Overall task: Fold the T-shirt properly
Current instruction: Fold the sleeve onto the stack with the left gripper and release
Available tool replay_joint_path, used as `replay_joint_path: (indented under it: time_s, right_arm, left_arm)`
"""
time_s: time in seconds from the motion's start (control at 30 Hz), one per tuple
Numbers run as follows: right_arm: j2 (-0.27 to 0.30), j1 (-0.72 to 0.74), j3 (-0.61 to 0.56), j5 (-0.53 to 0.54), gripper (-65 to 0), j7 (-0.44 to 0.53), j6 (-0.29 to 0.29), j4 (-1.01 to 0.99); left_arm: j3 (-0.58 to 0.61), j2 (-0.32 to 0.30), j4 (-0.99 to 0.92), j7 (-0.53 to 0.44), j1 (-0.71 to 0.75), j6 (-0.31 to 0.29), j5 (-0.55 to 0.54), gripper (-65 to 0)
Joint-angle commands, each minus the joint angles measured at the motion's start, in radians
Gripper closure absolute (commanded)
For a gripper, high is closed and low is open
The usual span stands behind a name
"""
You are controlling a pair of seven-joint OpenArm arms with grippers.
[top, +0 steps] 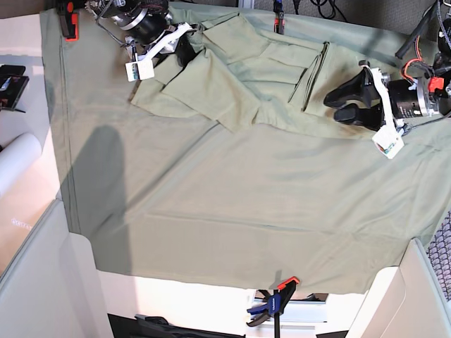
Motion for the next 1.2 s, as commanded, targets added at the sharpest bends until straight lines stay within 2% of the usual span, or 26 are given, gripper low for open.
replay_joint_path:
  time_s: [0.0, 0.13, 0.3, 0.47, 0.63, 0.73, 0.83, 0.97, 1.07, 1.17]
  right_arm:
    - [0.001, 0.005, 0.0, -0.026, 0.0, 0.019, -0.003, 0.01]
    - [0.023, 0.005, 0.021, -0.062, 0.0, 0.035, -0.003, 0.01]
    - [0.072, 0.005, 0.116, -0.055, 0.0, 0.039, -0.004, 0.01]
    - [0.133, 0.005, 0.222, -0.008, 0.0, 0.039, -0.003, 0.01]
    - [0.189, 0.005, 0.281, 0.008, 0.0, 0.038, -0.004, 0.021]
    - [0.195, 0.005, 0.29, 0.072, 0.0, 0.009, -0.003, 0.082]
    - [0.167, 0.005, 0.282, 0.151, 0.0, -0.053, -0.003, 0.194]
    - [0.09, 0.005, 0.193, 0.167, 0.0, -0.063, -0.003, 0.346]
    - [0.006, 0.005, 0.041, 0.115, 0.0, -0.06, -0.003, 0.409]
    - [-0.079, 0.005, -0.146, -0.001, 0.0, -0.039, -0.003, 0.4]
  left_arm:
    - [-0.018, -0.015, 0.018, -0.018, -0.013, -0.005, -0.024, -31.6]
    - [-0.037, -0.015, 0.018, -0.017, -0.013, -0.005, -0.023, -31.6]
    - [-0.046, -0.015, 0.018, -0.016, -0.013, -0.005, -0.019, -31.6]
    - [-0.078, -0.015, 0.018, -0.014, -0.013, -0.005, -0.02, -31.6]
    - [-0.183, -0.016, 0.018, -0.014, -0.013, -0.005, -0.02, -31.6]
    - [-0.223, -0.042, 0.018, -0.015, 0.003, -0.005, -0.02, -31.6]
    - [-0.241, -0.066, 0.018, -0.015, 0.041, -0.005, -0.02, -31.6]
    - [-0.244, -0.083, 0.018, -0.015, 0.09, -0.005, -0.019, -31.6]
    - [-0.252, -0.096, 0.018, -0.015, 0.122, -0.005, -0.02, -31.6]
    - [-0.253, -0.107, 0.018, -0.015, 0.142, -0.005, -0.021, -31.6]
